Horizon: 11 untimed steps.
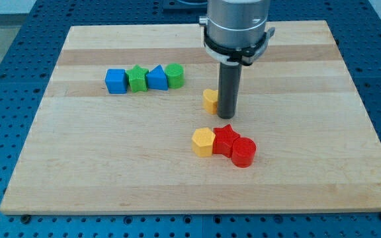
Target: Place the yellow heart below the blue triangle
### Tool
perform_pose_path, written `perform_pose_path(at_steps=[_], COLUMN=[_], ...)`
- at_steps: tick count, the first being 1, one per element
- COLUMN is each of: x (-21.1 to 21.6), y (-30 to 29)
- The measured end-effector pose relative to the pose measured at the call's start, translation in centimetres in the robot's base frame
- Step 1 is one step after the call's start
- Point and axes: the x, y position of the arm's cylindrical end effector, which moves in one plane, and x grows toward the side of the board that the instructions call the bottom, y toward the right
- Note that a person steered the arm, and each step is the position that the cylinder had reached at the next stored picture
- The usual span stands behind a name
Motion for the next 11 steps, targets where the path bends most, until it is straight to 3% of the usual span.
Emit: perform_pose_path(at_steps=[2,7,10,11], x=[-2.3,-2.9,-4.1,-4.1], y=[1.8,-6.6,-5.6,-7.6])
